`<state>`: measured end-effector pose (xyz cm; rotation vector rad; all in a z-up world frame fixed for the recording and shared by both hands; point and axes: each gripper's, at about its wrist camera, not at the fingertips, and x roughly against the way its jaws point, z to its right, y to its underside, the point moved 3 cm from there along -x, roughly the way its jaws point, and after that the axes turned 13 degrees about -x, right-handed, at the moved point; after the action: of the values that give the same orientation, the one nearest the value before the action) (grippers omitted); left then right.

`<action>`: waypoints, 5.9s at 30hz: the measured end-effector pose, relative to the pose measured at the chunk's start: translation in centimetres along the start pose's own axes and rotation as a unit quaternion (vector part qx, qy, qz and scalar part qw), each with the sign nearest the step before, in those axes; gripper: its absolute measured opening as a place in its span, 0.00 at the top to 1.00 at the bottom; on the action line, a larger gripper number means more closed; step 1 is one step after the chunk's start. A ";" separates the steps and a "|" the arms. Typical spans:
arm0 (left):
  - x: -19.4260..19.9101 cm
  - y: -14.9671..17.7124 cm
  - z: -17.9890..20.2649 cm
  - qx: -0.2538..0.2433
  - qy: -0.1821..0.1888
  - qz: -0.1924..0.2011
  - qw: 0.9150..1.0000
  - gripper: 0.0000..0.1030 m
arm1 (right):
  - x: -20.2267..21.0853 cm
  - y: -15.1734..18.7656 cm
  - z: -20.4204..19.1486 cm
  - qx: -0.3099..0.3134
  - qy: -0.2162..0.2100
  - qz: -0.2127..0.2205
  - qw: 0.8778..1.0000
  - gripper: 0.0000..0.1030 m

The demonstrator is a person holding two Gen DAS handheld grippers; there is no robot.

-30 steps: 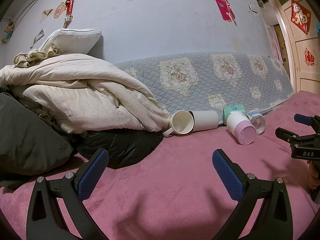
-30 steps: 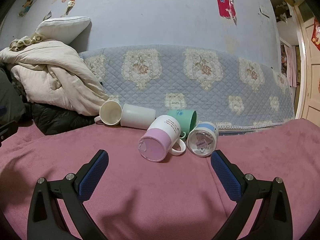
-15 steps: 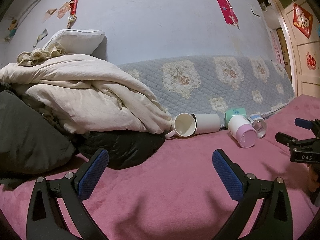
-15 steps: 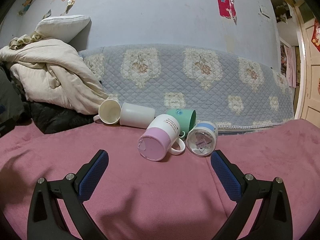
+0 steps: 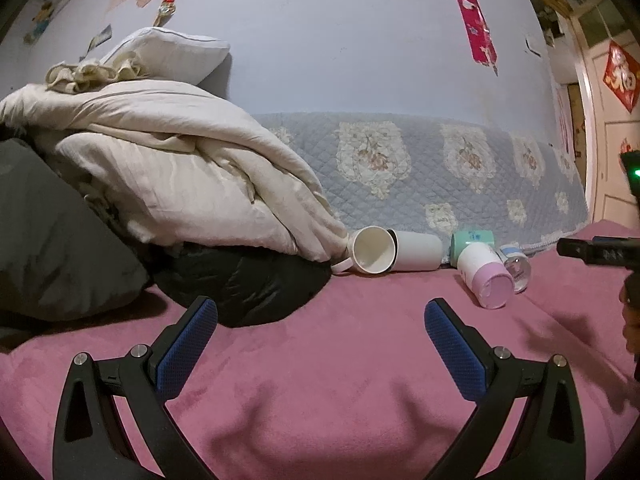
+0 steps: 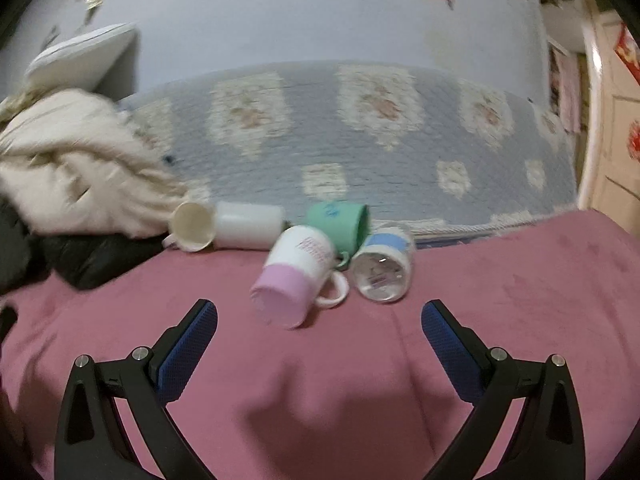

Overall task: Flip cup upright
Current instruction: 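Reach the right gripper to the pink-based white mug and grasp its body, then lift the pink-based mug with the right gripper and set it down on its side, then move the left gripper over the pink-based mug and grasp its body, then rotate the held mug upright with the left gripper and lower it onto the bed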

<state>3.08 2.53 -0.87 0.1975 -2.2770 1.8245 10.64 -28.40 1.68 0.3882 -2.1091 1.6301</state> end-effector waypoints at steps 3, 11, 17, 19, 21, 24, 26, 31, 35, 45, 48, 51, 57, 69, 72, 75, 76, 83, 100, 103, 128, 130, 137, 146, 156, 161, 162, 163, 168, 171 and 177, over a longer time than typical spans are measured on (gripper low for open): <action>0.1 0.0 0.0 0.001 -0.005 -0.001 1.000 0.00 | -2.3 -1.9 0.2 -0.028 -0.002 -0.072 0.997 0.00; 0.0 -0.1 0.0 0.001 -0.005 -0.002 1.000 0.00 | -12.0 -3.2 0.2 -0.125 -0.026 -0.262 0.957 0.00; -0.2 -0.1 0.1 -0.001 -0.006 -0.007 1.000 0.00 | -18.3 -1.6 -2.3 -0.095 0.000 -0.334 0.938 0.04; -0.3 -0.1 0.0 -0.002 -0.005 -0.009 1.000 0.00 | -19.6 -1.3 -2.4 -0.094 0.006 -0.337 0.937 0.05; -0.3 -0.1 -0.1 -0.001 -0.004 -0.009 1.000 0.00 | -20.7 -1.0 -2.4 -0.098 0.010 -0.341 0.935 0.07; -0.3 -0.1 -0.2 0.002 -0.003 -0.010 1.000 0.00 | -21.9 -0.3 -2.4 -0.080 0.043 -0.328 0.941 0.12; -0.4 0.1 -0.3 0.004 -0.002 -0.012 1.000 0.00 | -21.7 -0.5 -2.8 -0.069 0.029 -0.311 0.948 0.24; -0.6 0.2 -0.5 0.008 -0.003 -0.016 1.000 0.00 | -20.5 -0.1 -3.6 -0.048 0.047 -0.294 0.953 0.27; -0.5 0.2 -0.6 0.011 -0.003 -0.015 1.000 0.00 | -17.1 -0.6 -3.9 -0.048 0.025 -0.300 0.953 0.27; -0.5 0.2 -0.7 0.008 -0.005 -0.013 1.000 0.00 | -7.3 2.6 -6.4 -0.032 -0.082 -0.378 0.921 0.28; -0.5 0.2 -0.8 0.010 -0.005 -0.013 1.000 0.00 | -5.8 4.5 -7.6 -0.012 -0.100 -0.390 0.915 0.28; -0.5 0.2 -0.7 0.010 -0.003 -0.012 1.000 0.00 | -5.3 5.4 -8.4 0.002 -0.103 -0.378 0.920 0.28; -0.5 0.2 -0.5 0.004 -0.004 -0.013 1.000 0.00 | -6.0 7.3 -7.8 -0.016 -0.108 -0.382 0.918 0.27; -0.6 0.2 -0.4 0.005 -0.004 -0.013 1.000 0.00 | -1.5 6.1 -7.6 0.045 -0.193 -0.239 0.951 0.17; -0.6 0.2 -0.4 0.004 -0.004 -0.014 1.000 0.00 | 0.3 5.0 -5.4 0.026 -0.205 -0.154 0.966 0.15; -0.6 0.2 -0.4 0.004 -0.005 -0.014 1.000 0.00 | 2.0 4.2 -2.8 0.009 -0.170 -0.035 0.985 0.10; -0.6 0.2 -0.5 0.004 -0.004 -0.014 1.000 0.00 | 2.6 4.2 -2.1 0.014 -0.151 0.009 0.988 0.10; -0.5 0.2 -0.4 -0.001 -0.010 -0.006 1.000 0.00 | 3.6 5.7 0.5 0.073 -0.080 0.118 0.987 0.04; -1.1 0.3 0.7 -0.015 -0.017 -0.084 0.996 0.00 | 5.2 7.4 3.6 0.025 -0.090 0.160 0.983 0.00; -0.6 0.3 1.5 -0.022 -0.003 -0.091 0.996 0.00 | 5.1 7.3 3.9 0.017 -0.092 0.157 0.983 0.00; -13.5 -4.8 9.8 0.192 0.318 -0.349 0.860 0.01 | 5.4 7.2 4.9 0.004 -0.073 0.167 0.983 0.00; -14.9 -3.7 10.6 0.202 0.325 -0.372 0.846 0.01 | 5.9 7.3 5.3 -0.007 -0.076 0.177 0.981 0.00; -17.2 -0.6 12.4 0.215 0.340 -0.415 0.816 0.09 | 5.9 7.2 5.4 -0.010 -0.075 0.173 0.982 0.00; -15.7 -1.9 12.1 0.166 0.339 -0.346 0.859 0.25 | 5.7 6.7 6.8 -0.038 -0.078 0.170 0.982 0.00; -9.2 -6.6 10.2 -0.005 0.171 -0.158 0.973 0.26 | 5.6 6.6 7.3 -0.047 -0.073 0.168 0.982 0.00; -8.4 -6.2 10.6 -0.059 0.139 -0.121 0.981 0.26 | 5.5 6.5 7.4 -0.048 -0.073 0.166 0.982 0.00; -8.3 -6.0 10.7 -0.068 0.132 -0.119 0.982 0.26 | 5.4 6.5 7.4 -0.050 -0.073 0.162 0.983 0.00; -8.2 -5.7 10.9 -0.075 0.125 -0.115 0.983 0.26 | 5.4 6.4 7.4 -0.051 -0.073 0.160 0.983 0.00; -7.3 -4.4 10.7 -0.075 0.119 -0.088 0.986 0.26 | 4.6 6.2 7.7 -0.059 -0.071 0.141 0.986 0.00; -7.0 -3.4 10.9 -0.066 0.134 -0.086 0.985 0.26 | 4.7 6.1 7.6 -0.054 -0.071 0.148 0.985 0.00; -6.6 -2.7 11.7 -0.090 0.137 -0.090 0.982 0.25 | 3.9 6.0 7.1 -0.040 -0.071 0.140 0.987 0.00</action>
<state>9.14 -9.70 -2.40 0.1105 -2.1379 1.4501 3.16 -33.46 -2.87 0.1929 -2.4184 1.7050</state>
